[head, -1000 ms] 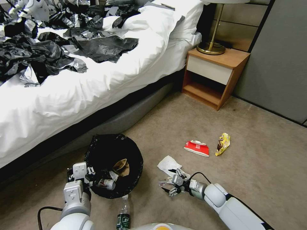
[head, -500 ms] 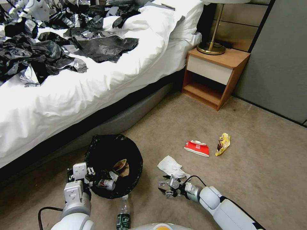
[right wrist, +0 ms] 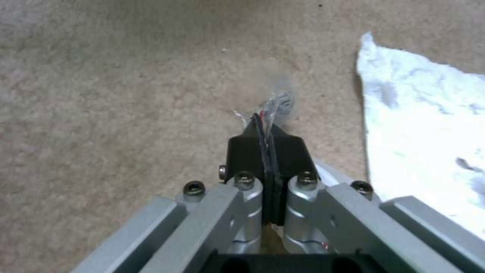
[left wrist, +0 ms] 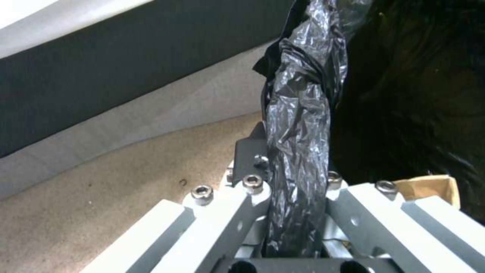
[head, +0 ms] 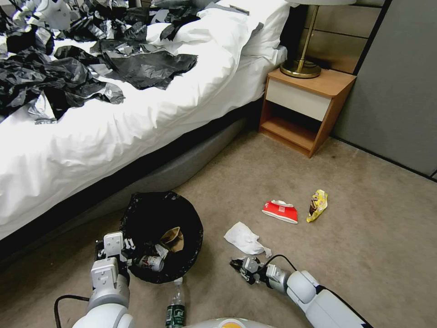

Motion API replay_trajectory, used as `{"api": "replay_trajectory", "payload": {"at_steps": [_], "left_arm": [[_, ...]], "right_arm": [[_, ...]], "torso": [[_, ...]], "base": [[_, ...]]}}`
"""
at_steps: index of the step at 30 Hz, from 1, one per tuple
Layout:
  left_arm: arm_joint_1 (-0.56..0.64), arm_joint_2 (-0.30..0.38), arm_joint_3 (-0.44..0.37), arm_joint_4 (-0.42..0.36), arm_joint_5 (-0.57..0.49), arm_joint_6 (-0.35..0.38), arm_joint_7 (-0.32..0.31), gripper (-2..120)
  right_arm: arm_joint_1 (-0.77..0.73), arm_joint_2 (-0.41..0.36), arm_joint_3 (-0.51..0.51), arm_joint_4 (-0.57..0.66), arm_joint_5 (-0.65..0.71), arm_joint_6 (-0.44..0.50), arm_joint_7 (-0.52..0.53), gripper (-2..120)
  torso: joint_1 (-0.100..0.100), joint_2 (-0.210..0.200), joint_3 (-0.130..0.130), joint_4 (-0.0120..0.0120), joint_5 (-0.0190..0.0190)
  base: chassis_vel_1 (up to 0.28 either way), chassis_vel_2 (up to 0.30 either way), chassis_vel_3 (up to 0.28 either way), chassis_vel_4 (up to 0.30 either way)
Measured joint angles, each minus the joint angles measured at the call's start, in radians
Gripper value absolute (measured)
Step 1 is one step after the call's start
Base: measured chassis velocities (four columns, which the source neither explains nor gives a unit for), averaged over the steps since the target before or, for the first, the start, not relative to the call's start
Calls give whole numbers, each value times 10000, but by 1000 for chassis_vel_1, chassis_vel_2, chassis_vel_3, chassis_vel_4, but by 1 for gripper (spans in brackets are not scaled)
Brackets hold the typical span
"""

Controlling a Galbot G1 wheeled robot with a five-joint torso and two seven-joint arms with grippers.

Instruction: Pick up the trash bin, then pick up the garbage from the floor and place it into the trash bin.

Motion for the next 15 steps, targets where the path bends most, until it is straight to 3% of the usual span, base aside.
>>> {"api": "replay_trajectory", "payload": {"at_steps": [15], "left_arm": [[-17,13,8,-16,-18,9,0,2]], "right_arm": [[-24,-283,168,324,248,69,98,0]], "torso": [[0,0,0,0,1]], "base": [[0,0,0,0]]}}
